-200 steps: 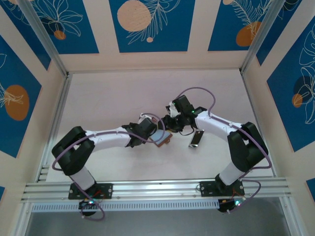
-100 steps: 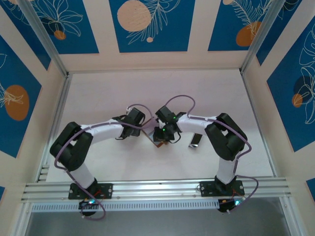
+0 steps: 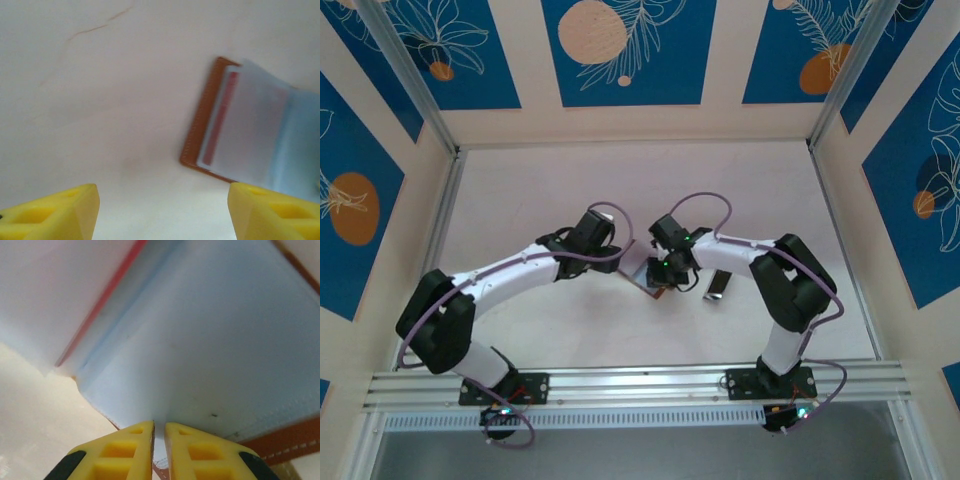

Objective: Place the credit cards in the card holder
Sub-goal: Rotate the card holder at the center of the table.

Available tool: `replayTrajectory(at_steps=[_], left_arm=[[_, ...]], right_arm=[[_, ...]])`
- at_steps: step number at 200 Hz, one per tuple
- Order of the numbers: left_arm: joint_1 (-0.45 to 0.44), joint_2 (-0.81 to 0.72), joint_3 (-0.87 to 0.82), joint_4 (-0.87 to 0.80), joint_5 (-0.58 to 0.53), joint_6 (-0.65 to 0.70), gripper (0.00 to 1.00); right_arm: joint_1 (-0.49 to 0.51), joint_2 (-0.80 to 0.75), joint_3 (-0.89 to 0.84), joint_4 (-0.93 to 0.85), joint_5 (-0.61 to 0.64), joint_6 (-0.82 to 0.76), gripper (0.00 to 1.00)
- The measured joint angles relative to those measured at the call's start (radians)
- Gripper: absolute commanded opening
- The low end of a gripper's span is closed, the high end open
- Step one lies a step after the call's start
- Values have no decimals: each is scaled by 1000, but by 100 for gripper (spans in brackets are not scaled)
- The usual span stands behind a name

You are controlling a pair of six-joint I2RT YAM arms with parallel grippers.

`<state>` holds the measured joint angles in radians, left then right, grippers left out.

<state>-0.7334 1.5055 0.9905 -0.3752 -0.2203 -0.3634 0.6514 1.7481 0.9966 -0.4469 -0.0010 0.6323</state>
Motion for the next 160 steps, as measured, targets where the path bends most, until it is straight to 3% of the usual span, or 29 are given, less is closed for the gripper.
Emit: replayTrajectory(at_steps=[47, 86, 160], left_arm=[[-61, 132, 145, 4, 103, 23, 68], [-62, 286, 259, 24, 161, 24, 55], [-64, 477, 360, 7, 156, 40, 44]], right_arm=[[-87, -32, -19, -55, -13, -47, 19], [-89, -58, -44, -80, -10, -46, 20], [-95, -66, -56, -77, -14, -46, 20]])
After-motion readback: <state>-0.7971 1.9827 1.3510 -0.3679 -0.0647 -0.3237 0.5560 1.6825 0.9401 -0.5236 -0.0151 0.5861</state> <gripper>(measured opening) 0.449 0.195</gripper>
